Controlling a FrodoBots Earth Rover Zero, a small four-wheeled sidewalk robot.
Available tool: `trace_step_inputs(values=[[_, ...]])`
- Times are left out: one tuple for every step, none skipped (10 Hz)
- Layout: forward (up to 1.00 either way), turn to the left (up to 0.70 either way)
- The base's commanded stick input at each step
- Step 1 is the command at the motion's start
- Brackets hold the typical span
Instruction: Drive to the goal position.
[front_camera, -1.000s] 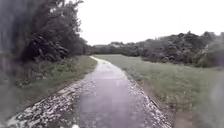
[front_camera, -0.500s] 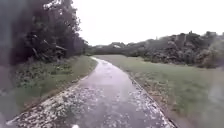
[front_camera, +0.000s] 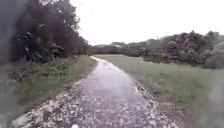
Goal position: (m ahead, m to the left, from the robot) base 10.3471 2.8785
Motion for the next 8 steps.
trace_step_inputs(values=[[1.00, 0.00], [1.00, 0.00], [1.00, 0.00], [1.00, 0.00], [1.00, 0.00], [1.00, 0.00], [1.00, 0.00], [1.00, 0.00]])
